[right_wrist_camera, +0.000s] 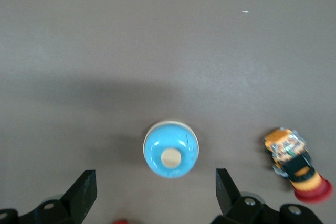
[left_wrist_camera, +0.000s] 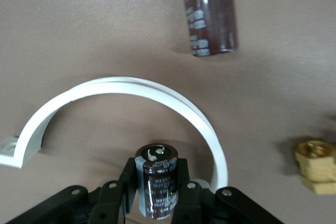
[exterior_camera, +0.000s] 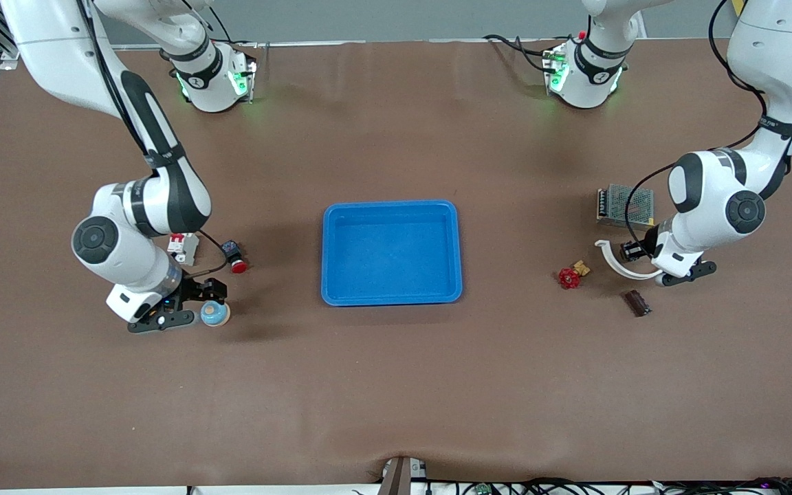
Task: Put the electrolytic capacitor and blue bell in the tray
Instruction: 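Grasp the capacitor with the left gripper while the right gripper grasps the bell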
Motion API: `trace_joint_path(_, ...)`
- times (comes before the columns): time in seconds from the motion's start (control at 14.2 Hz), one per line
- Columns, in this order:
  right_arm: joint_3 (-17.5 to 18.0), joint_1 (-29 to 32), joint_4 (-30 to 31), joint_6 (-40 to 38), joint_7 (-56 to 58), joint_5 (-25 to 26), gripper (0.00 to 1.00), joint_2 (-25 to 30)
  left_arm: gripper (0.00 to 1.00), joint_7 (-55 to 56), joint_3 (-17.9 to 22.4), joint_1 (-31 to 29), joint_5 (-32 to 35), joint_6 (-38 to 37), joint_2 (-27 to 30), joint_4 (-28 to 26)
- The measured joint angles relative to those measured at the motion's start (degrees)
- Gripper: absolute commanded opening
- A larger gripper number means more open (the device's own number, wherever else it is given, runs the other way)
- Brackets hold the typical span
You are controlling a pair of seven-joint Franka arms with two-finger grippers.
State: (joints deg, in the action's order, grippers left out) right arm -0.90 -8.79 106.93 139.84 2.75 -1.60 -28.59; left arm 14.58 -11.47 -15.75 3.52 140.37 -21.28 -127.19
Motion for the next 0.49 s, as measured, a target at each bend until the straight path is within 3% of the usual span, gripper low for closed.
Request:
trace_joint_path(0.21,-0.1,0.0,-1.5,1.4,0.1,0.0,1.00,-3.5,0.00,4.6,-3.3,1.0,0.1,-5.4,4.1,0.7)
trace_joint_path(0.49,-0.1,0.0,-2.3,1.5,0.2,0.0,1.00,-5.1,0.00,16.1,-11.3,1.7,0.1,-9.8,7.3,2.1)
